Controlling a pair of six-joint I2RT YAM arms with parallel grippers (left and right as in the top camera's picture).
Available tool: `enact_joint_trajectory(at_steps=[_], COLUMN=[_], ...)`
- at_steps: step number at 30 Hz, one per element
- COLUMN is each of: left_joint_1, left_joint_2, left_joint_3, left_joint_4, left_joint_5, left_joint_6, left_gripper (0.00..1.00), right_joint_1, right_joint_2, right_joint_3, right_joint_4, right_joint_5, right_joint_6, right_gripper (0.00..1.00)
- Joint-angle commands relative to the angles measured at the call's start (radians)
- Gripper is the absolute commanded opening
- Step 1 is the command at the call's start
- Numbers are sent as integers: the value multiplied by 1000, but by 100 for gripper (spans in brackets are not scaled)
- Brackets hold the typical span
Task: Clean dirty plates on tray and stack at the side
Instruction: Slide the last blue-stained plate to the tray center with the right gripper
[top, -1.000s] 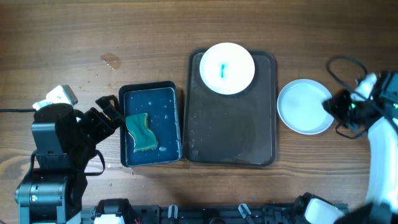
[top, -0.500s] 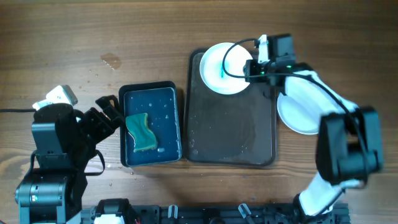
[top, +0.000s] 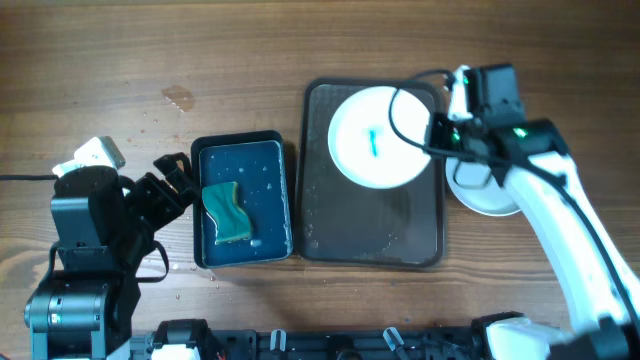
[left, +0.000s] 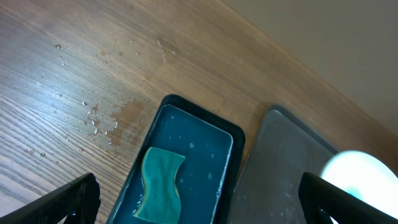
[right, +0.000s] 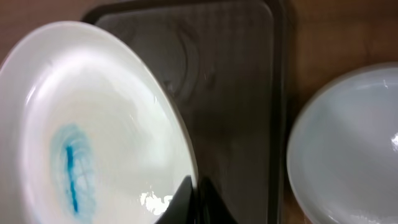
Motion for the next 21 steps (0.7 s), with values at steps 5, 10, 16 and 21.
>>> enact_joint_trajectory(at_steps=[5, 10, 16, 21], left_joint_1=[4, 1, -135, -179], left_joint_2=[-1, 35, 339, 729], left_joint_3=[12, 12, 12, -7], left_joint_4=[4, -55, -213, -202], left_joint_5=[57, 179, 153, 95], left_joint_6=[-3, 8, 8, -58], left_gripper=[100, 99, 66, 27], right_joint_1=[57, 65, 65, 65], right_joint_2=[-48, -64, -239, -304], right_joint_3=[-563, -600, -289, -270], right_joint_4=[420, 499, 98, 40], right_joint_5=[-105, -100, -2, -22], right_joint_6=[271, 188, 45, 47], right_gripper=[4, 33, 36, 37])
